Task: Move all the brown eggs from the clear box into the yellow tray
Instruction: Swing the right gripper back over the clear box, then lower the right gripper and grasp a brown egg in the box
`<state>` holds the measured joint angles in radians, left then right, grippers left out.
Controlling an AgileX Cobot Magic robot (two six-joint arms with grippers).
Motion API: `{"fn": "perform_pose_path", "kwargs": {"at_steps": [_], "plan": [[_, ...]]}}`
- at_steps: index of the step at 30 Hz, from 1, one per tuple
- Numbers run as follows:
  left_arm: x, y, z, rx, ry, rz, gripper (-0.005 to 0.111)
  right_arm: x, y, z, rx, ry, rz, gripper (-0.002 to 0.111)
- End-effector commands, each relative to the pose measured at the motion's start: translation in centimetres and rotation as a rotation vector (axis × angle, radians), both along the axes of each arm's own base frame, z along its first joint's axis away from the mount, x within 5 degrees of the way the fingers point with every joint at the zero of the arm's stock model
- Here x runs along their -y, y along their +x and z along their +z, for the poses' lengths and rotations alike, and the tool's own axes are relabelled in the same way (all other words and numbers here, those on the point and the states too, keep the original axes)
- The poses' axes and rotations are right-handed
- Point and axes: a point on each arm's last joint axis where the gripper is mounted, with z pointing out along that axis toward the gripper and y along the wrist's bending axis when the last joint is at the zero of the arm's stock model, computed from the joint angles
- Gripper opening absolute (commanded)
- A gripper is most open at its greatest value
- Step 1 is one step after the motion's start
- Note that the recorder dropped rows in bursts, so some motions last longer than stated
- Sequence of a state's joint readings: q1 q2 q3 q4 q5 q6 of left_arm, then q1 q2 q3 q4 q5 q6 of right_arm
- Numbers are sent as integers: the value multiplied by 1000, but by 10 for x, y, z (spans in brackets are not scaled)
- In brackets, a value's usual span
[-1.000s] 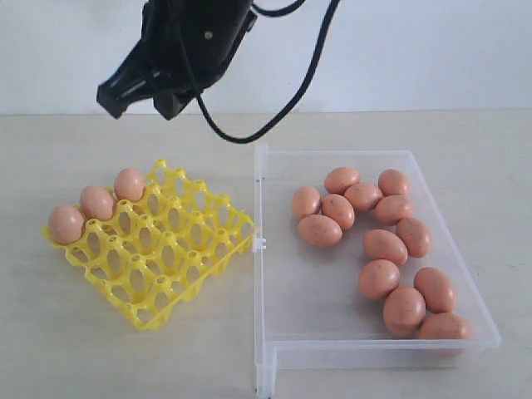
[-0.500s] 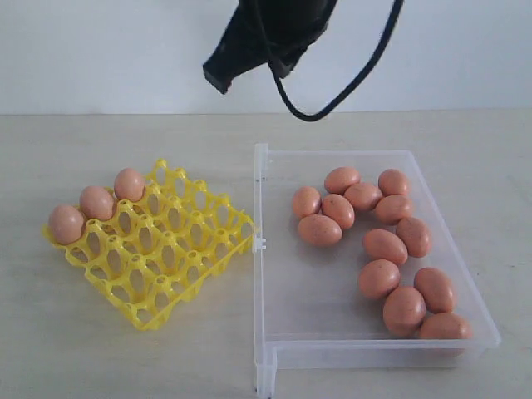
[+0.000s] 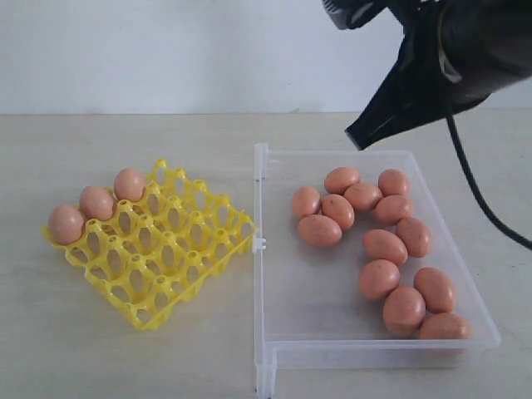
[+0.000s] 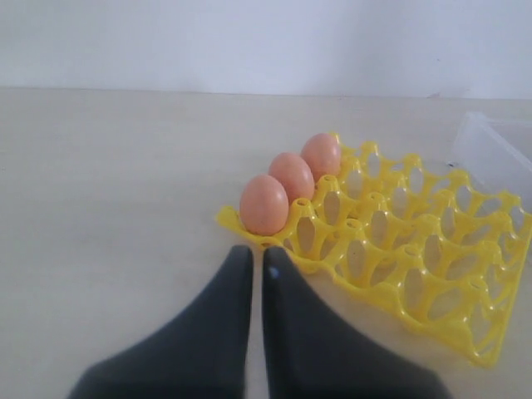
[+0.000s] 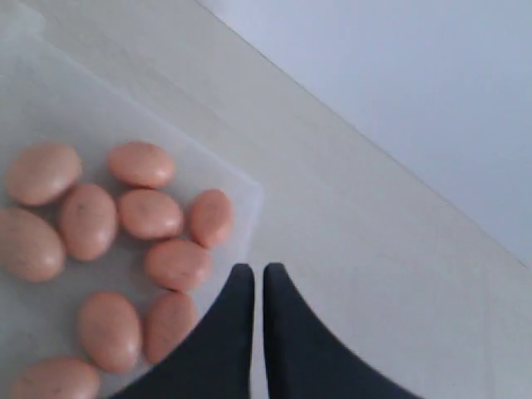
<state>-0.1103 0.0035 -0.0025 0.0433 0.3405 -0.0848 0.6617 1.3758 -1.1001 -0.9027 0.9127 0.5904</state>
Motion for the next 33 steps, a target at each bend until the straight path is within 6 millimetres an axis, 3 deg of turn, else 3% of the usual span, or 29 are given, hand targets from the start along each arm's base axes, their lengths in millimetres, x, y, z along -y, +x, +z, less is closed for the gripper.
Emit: {"fn": "perform_pose_path", "kwargs": {"at_steps": [1,7,11,14,18,26,33], "plan": [[1,0,0,3,-4,-22,4,0,-1,-23,-14,213,89,0],[2,0,0,3,-4,-29,4,27,19,-51,-302,365,-51,0],[3,0,0,3,-4,-52,4,37,29,-68,-723,396,53,0],[3,-1,0,3,-4,-63,4,40,40,-73,-867,400,158,0],[3,-1,0,3,-4,-63,4,38,55,-80,-876,359,210,3],[3,-1,0,3,-4,-63,4,43,72,-95,-798,218,286,49],[3,-1,0,3,-4,-63,4,42,89,-128,-812,218,238,53]]}}
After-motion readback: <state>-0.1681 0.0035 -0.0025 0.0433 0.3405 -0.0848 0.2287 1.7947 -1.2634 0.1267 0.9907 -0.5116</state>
